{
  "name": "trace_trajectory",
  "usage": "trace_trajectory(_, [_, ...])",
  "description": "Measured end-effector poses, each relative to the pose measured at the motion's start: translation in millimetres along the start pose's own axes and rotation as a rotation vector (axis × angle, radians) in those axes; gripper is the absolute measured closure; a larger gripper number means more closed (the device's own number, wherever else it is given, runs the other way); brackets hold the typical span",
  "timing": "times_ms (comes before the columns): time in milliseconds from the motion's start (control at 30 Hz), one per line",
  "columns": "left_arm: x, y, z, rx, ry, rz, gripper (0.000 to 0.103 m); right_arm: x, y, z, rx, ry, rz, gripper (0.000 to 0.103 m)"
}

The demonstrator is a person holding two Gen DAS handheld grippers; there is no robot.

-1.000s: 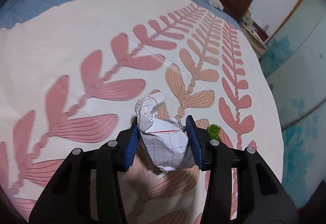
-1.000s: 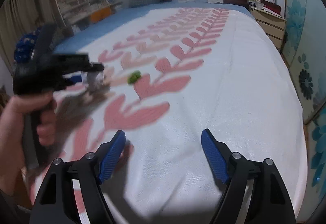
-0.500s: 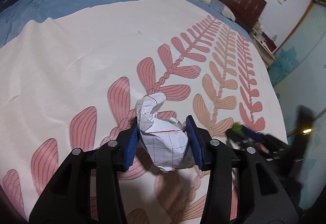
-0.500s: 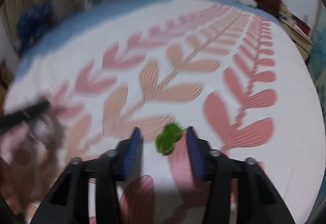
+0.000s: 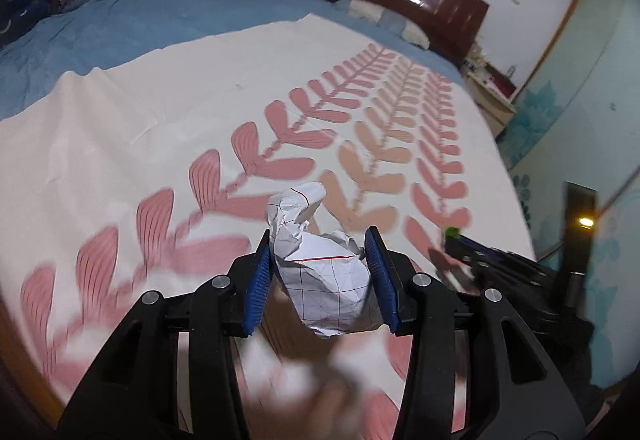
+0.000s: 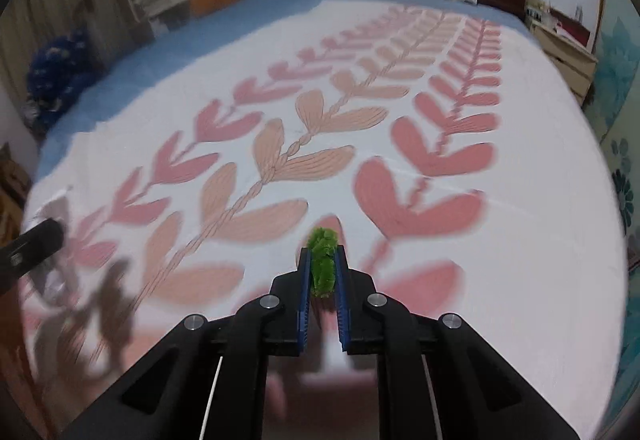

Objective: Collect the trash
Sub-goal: 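Carry grid paper and green item over the red wastebasket and open both tools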

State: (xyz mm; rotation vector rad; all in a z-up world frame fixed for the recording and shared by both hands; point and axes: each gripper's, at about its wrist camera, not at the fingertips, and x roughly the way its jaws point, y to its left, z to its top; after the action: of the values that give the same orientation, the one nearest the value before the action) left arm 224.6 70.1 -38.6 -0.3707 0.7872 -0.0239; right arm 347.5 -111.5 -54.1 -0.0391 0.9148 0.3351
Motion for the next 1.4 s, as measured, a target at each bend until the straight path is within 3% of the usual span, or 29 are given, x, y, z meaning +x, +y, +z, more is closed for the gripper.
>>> trace_trajectory(133, [-33.7, -24.5, -20.9, -0.058, 0.010, -0.050, 0.058, -118.9, -51.8, -43.5, -0.013, -0.121, 0.011, 0.090])
trace_trajectory(233, [-67.6, -74.4, -33.7, 0.018, -0.039, -0.077, 0.058, -210.3, -108.8, -88.3, 0.021, -0.192, -0.023, 0.090])
trace_trajectory(400, [-111.7, -184.5, -56.4, 0.165, -0.093, -0.176, 0.058, -332.0, -211.2, -184.4, 0.156, -0.219, -0.123, 0.090])
trace_trajectory(533, [-126.7, -289.0, -87.7, 0.284, -0.043, -0.326, 0.058, -404.4, -289.8, -270.4, 0.326, -0.222, -0.223, 0.090])
trace_trajectory(633, [-115.6, -364.4, -124.8, 0.352, 0.054, -0.425, 0.058, -428.5, -333.4, -327.5, 0.420, -0.202, -0.282, 0.090])
trace_trajectory(700, [-100.2, -409.8, -160.9, 0.418, 0.144, -0.471, 0.058, -429.2, -355.7, -362.3, 0.490, -0.172, -0.283, 0.090])
trace_trajectory(800, [-57.9, -473.9, -244.7, 0.578, 0.312, -0.519, 0.058, -403.3, -367.9, -416.9, 0.532, -0.114, -0.282, 0.090])
trace_trajectory(867, [-14.7, -492.8, -301.5, 0.659, 0.432, -0.477, 0.058, -361.9, -365.7, -456.5, 0.511, -0.036, -0.298, 0.090])
trace_trajectory(933, [32.9, -490.3, -346.8, 0.631, 0.624, -0.405, 0.058, -310.2, -369.2, -507.6, 0.596, 0.077, -0.243, 0.090])
trace_trajectory(1000, [65.1, -480.0, -379.6, 0.636, 0.754, -0.338, 0.058, -277.9, -365.8, -538.4, 0.646, 0.136, -0.224, 0.090])
trace_trajectory(1067, [82.7, -472.7, -404.0, 0.716, 0.801, -0.269, 0.058, -255.4, -361.7, -557.8, 0.685, 0.169, -0.205, 0.090])
trace_trajectory(1200, [100.4, -457.4, -431.8, 0.732, 0.878, -0.215, 0.058, -223.7, -359.9, -582.3, 0.754, 0.220, -0.175, 0.090])
trace_trajectory(1300, [97.7, -463.5, -450.6, 0.792, 0.901, -0.219, 0.058, -211.8, -356.9, -581.1, 0.761, 0.225, -0.166, 0.090])
trace_trajectory(1400, [97.8, -466.7, -449.4, 0.825, 0.888, -0.226, 0.055, -208.4, -355.1, -576.5, 0.747, 0.214, -0.170, 0.089])
